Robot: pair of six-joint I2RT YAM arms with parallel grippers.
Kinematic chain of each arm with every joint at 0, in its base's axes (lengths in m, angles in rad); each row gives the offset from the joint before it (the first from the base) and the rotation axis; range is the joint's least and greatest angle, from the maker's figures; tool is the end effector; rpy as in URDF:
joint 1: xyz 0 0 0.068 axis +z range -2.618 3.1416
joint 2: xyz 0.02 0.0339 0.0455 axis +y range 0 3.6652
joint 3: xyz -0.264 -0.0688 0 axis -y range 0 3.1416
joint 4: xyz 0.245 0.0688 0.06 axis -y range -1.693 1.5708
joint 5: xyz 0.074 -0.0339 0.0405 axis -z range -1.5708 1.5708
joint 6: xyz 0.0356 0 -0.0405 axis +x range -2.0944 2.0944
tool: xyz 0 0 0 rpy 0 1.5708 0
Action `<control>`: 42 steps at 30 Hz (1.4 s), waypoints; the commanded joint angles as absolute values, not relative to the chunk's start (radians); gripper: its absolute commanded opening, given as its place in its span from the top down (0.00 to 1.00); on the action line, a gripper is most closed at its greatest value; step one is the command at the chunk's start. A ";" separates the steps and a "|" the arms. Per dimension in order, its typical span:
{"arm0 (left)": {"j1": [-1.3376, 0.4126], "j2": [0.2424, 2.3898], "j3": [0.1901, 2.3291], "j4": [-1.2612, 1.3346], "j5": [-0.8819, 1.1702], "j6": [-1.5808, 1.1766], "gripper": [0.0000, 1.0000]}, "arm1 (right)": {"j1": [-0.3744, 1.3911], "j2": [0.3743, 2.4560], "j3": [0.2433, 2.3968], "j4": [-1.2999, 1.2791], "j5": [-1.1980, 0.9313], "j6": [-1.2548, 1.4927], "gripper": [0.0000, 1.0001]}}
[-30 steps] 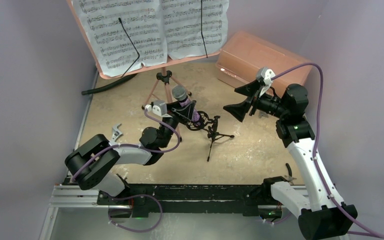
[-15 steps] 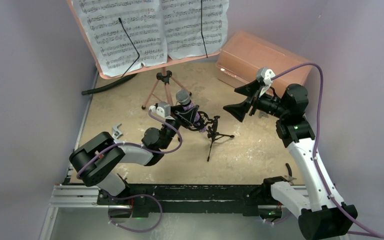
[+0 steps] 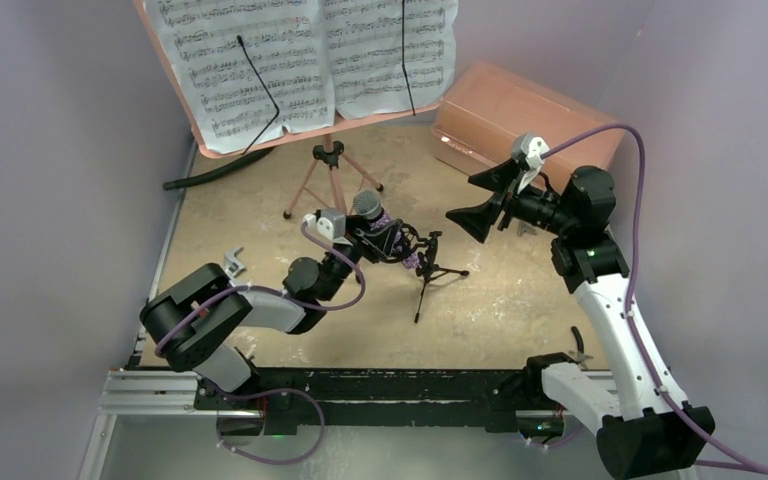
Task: Set up the instrument practice props
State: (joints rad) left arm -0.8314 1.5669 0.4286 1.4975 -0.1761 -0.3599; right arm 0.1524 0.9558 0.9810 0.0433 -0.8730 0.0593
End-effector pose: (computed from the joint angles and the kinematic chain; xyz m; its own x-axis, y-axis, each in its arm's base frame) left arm 0.1921 -0.2014 0.2185 0.0044 -0.5194 -0.8545 0.6608 0.6429 -0.3873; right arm 0.2012 0.0585 0.4019 0.0170 0.0411 -0.9990 -0.8557 0.5175 0.0068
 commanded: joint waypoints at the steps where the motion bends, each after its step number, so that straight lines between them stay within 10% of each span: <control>1: -0.825 1.488 0.424 1.695 -0.163 -0.299 0.41 | 0.160 0.962 1.026 0.066 -0.869 0.046 0.02; 14: -0.825 1.296 0.468 1.440 -0.275 -0.172 0.27 | 0.167 0.972 1.032 0.070 -0.870 0.048 0.02; 31: -0.825 1.414 0.459 1.491 -0.182 -0.189 0.64 | 0.171 0.965 1.037 0.061 -0.861 0.042 0.02; 42: -0.825 1.459 0.452 1.490 -0.084 -0.194 0.69 | 0.170 0.968 1.036 0.057 -0.861 0.037 0.02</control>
